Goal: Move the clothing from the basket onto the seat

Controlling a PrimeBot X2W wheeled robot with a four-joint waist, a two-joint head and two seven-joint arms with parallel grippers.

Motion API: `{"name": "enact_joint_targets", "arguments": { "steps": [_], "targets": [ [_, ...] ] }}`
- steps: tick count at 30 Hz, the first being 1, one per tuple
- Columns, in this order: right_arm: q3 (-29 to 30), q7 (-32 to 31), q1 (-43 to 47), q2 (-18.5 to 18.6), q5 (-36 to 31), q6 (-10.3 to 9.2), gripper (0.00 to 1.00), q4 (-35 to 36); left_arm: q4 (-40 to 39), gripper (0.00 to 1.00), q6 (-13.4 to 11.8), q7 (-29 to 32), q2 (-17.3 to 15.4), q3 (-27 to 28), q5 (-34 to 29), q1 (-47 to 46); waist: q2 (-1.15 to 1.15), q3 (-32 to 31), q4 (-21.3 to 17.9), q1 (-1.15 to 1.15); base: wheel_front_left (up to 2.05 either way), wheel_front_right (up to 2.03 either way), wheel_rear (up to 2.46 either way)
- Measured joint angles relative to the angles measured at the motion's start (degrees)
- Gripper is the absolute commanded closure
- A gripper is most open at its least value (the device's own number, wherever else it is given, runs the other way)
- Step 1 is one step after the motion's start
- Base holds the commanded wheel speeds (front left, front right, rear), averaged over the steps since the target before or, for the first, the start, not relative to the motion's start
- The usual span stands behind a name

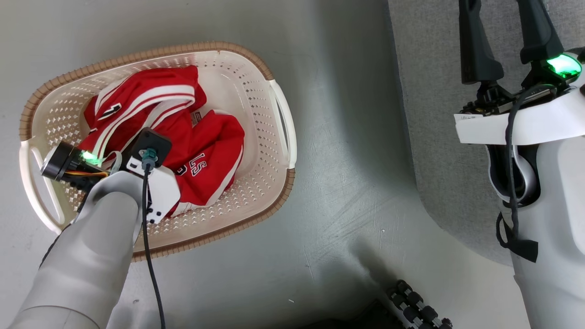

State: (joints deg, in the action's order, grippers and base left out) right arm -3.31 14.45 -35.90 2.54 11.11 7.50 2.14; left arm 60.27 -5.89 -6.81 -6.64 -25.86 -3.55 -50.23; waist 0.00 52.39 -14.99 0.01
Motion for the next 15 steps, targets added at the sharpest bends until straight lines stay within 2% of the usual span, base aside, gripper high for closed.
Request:
{"name": "enact_joint_targets", "arguments": {
  "steps": [15],
  "targets": [
    [0.36,0.03,-0.93,0.03,-1.56,0.00,0.00,-2.03,-2.92,1.00,1.53,-5.53,1.58,0.70,2.59,-0.69,0.00,-2.78,2.59,0.00,0.00,0.00,0.00]
  ]
}}
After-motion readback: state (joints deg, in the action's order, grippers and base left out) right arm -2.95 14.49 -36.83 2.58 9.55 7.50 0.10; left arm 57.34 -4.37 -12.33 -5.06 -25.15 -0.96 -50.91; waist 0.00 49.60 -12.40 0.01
